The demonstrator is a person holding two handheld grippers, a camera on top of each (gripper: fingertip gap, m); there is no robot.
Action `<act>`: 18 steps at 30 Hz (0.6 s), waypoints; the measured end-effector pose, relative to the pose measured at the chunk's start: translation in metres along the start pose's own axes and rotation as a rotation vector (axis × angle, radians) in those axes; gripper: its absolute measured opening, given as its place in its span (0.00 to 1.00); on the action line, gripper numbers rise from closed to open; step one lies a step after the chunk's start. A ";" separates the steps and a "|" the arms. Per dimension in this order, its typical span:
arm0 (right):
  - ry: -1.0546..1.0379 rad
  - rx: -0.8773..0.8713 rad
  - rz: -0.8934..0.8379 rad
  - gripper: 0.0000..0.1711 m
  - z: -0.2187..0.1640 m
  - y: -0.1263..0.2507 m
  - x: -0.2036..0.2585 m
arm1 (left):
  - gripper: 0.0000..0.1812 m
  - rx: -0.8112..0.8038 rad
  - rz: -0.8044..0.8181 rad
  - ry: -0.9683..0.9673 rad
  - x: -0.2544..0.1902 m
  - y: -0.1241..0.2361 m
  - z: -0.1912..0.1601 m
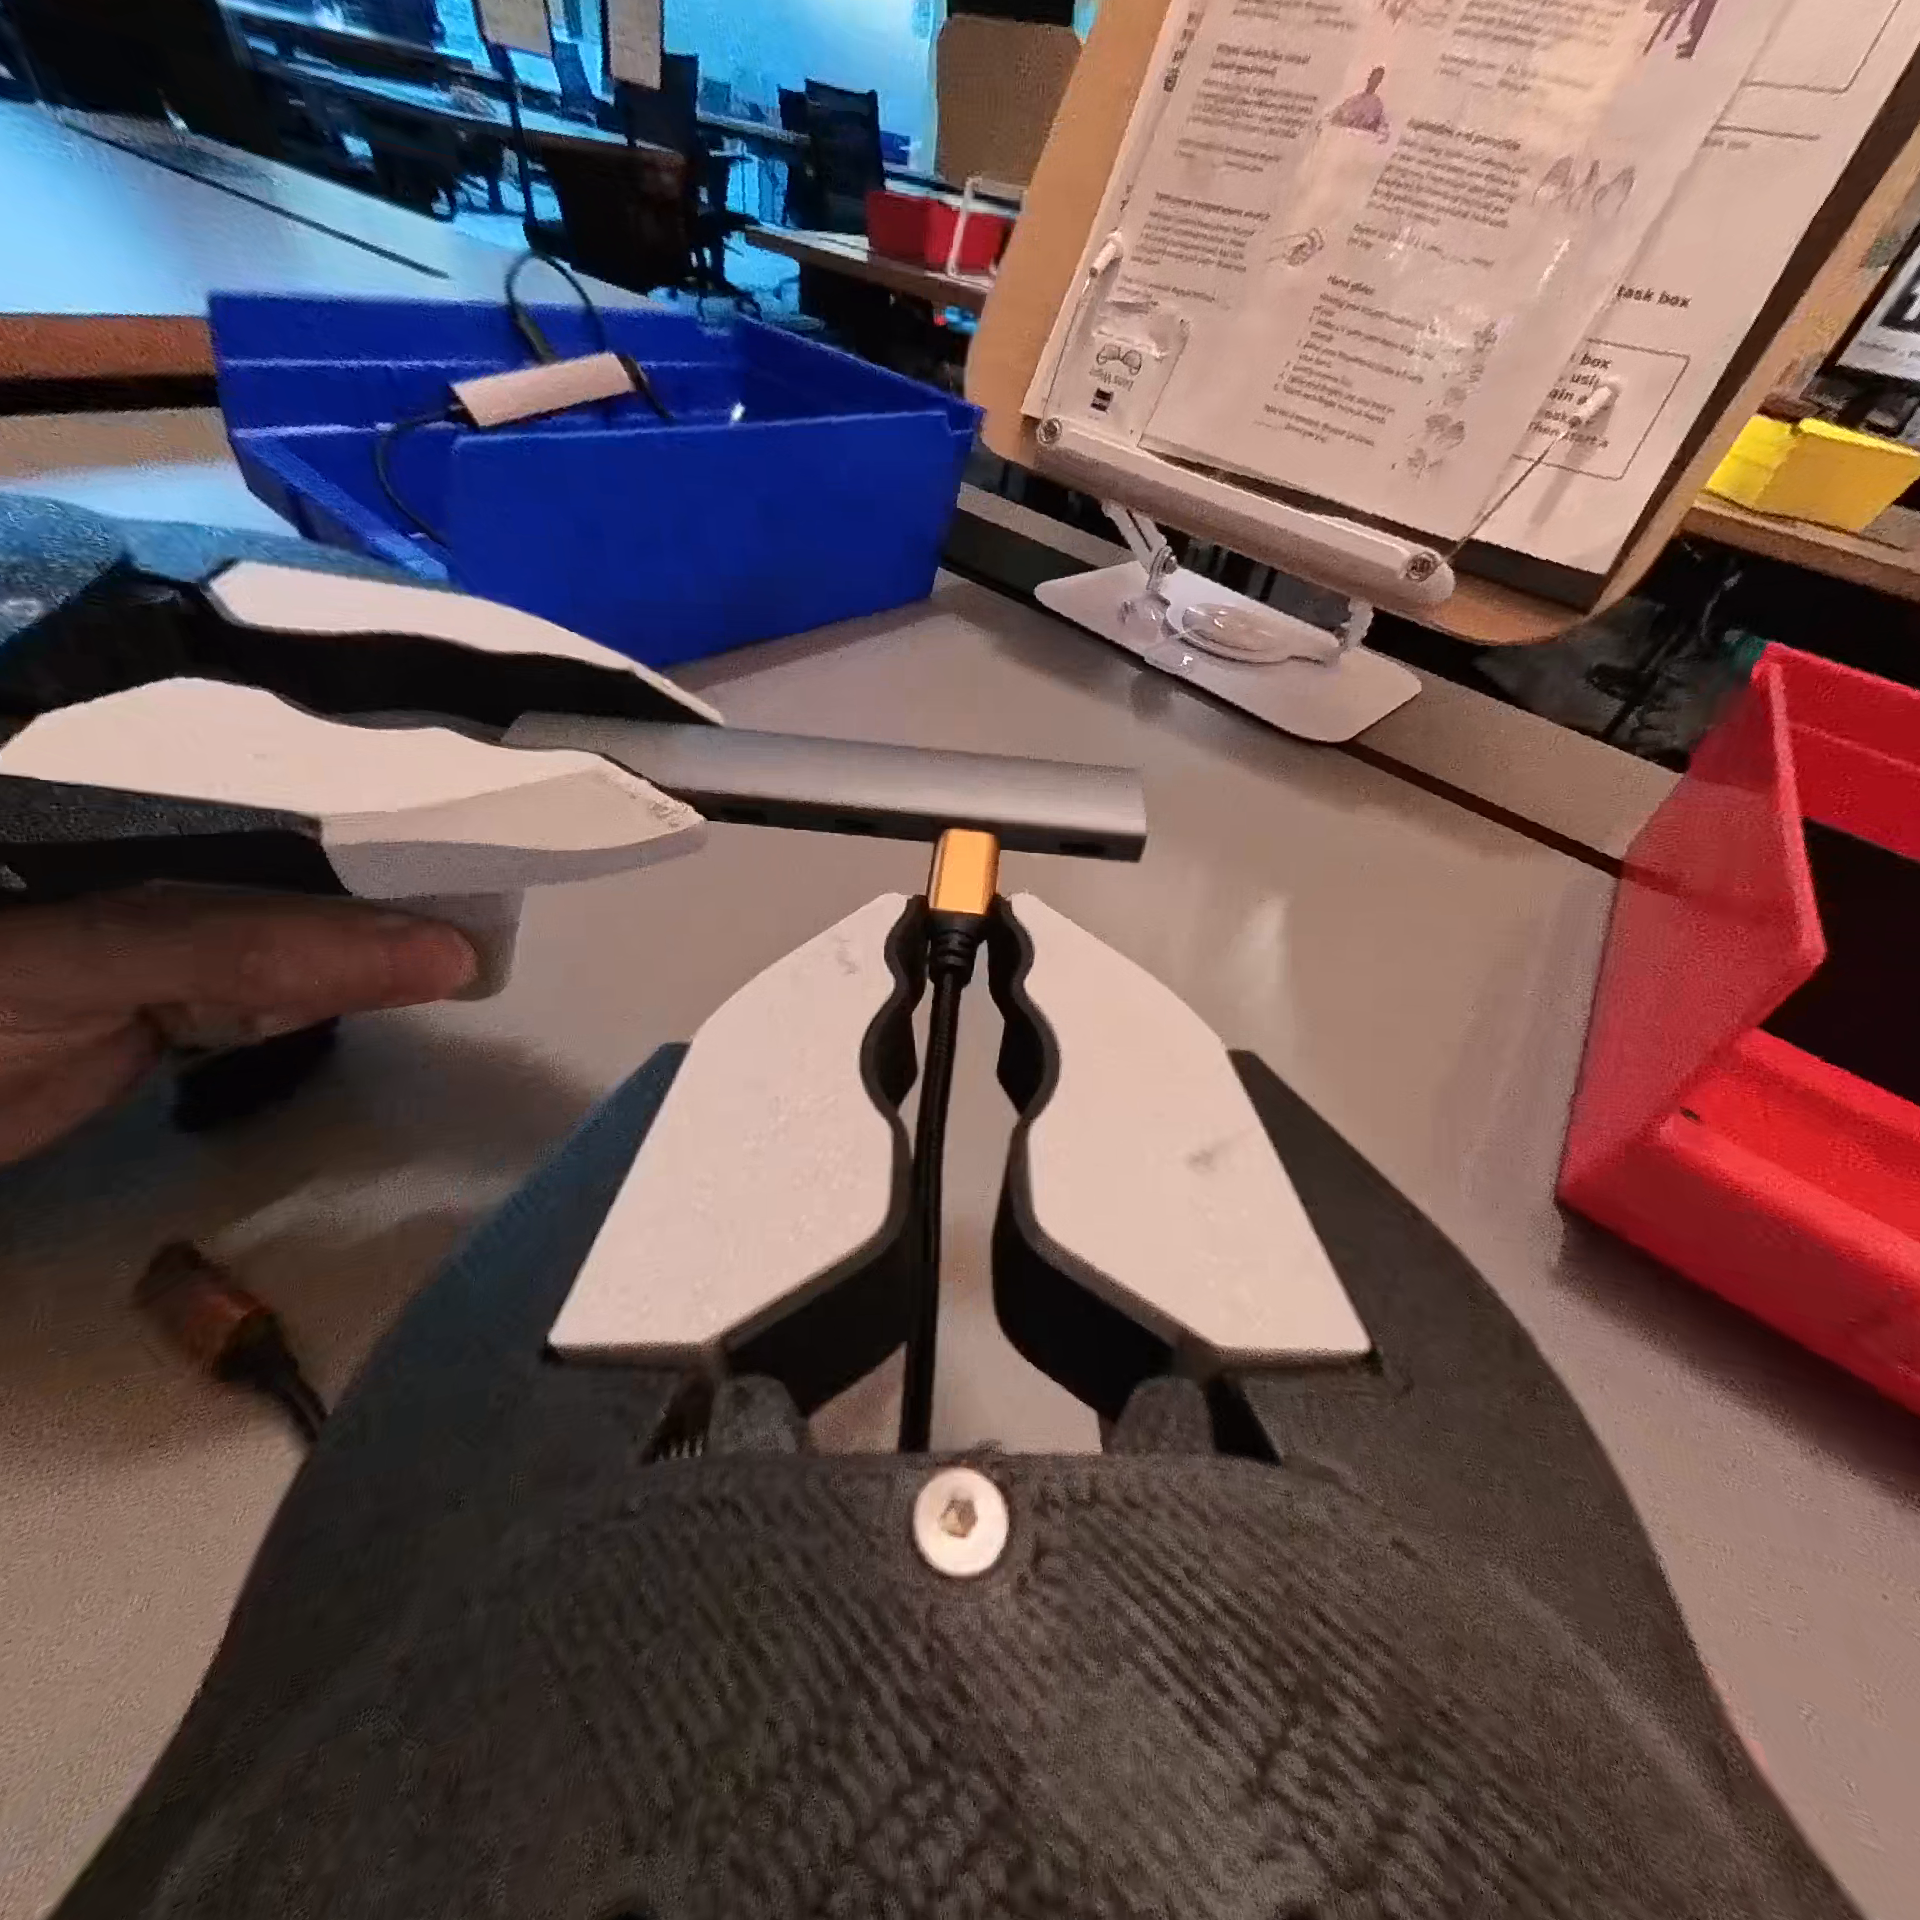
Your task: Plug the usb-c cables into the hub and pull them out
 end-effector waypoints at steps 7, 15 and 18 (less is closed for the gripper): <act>0.017 0.059 -0.050 0.07 -0.017 0.044 -0.024 | 0.13 -0.068 0.242 0.228 0.082 0.029 0.002; -0.009 -0.215 -0.273 0.07 0.081 0.092 -0.130 | 0.13 -0.106 0.034 -0.049 0.018 0.011 0.021; 0.042 -0.342 -0.328 0.07 0.144 0.095 -0.181 | 0.13 -0.083 0.018 -0.020 0.018 0.005 0.012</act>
Point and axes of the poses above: each gripper's, where its closed fingertips meet, y back along the fingers, z out of its top, x = y × z across the jaws, the point moved 4 cm from there along y, back along the fingers, and after that the axes turned 3 degrees about x, right-handed, at the moved point
